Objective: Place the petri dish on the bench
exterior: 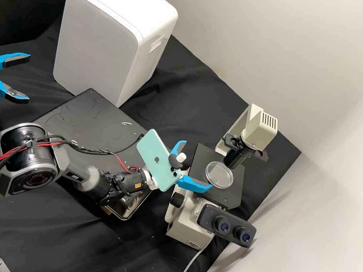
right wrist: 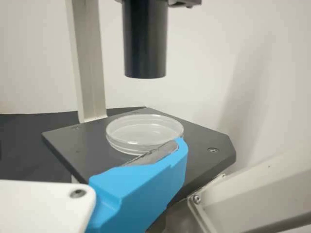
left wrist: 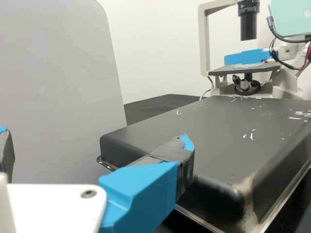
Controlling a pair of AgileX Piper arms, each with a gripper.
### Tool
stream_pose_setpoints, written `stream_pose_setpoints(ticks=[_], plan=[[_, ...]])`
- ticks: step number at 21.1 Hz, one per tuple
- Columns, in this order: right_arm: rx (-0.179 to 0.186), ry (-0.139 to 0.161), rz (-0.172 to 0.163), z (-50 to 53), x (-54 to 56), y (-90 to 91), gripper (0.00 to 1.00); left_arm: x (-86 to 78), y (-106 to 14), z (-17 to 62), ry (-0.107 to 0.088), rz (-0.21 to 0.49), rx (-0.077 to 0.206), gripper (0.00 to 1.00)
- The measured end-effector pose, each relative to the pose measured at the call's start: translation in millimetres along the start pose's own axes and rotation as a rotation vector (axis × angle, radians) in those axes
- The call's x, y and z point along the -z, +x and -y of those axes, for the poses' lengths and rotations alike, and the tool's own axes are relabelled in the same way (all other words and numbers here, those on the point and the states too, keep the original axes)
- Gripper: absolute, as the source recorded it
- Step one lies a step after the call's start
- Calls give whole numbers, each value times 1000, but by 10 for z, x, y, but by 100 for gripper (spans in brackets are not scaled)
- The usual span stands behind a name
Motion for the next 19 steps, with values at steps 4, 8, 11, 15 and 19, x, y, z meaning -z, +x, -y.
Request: stream_pose_setpoints(ticks=[4,8,11,15,19], plan=[[14,0,21,45,-72,110,100,-4,0,1,0,2,0,100],[-5,-1,37,-10,-154,233,100,-16,0,2,-1,8,1,100],[-12,-1,51,-30,-223,310,100,-16,0,2,-1,5,1,100],[-19,-1,53,-52,-243,349,100,-11,4,16,-8,-7,7,100],[-13,-1,68,-55,-277,420,100,-11,7,23,-3,-7,11,100]])
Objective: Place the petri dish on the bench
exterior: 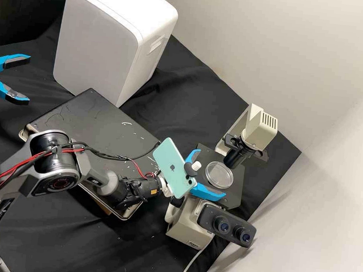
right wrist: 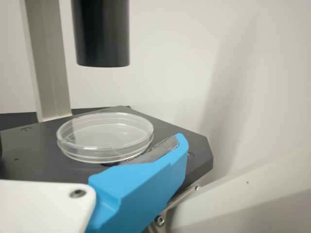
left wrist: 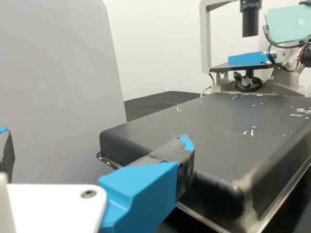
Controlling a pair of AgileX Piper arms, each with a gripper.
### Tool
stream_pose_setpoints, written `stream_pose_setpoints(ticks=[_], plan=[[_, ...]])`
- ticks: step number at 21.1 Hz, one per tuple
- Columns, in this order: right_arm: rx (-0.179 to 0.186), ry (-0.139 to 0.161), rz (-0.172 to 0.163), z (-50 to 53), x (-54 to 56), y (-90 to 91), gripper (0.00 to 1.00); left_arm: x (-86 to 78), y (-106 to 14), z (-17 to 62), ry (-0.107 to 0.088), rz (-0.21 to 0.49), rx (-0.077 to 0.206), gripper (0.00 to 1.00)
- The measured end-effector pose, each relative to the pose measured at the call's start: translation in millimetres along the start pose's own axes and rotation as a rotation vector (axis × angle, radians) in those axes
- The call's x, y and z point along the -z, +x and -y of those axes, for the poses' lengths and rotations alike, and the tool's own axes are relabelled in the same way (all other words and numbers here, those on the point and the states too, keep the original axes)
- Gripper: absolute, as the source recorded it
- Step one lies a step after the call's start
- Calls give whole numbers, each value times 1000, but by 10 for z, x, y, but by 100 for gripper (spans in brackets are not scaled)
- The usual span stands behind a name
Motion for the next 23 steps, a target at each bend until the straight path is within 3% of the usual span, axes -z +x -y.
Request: stream_pose_setpoints(ticks=[2,12,18,23], plan=[[6,0,6,4,-6,36,100,2,0,0,17,-2,0,100],[17,-7,20,8,-18,252,100,-15,-1,2,21,3,1,100],[-2,-14,17,30,-25,392,100,-4,4,15,18,-7,7,100],[-4,-19,23,71,-41,432,100,-6,6,22,30,-9,11,100]])
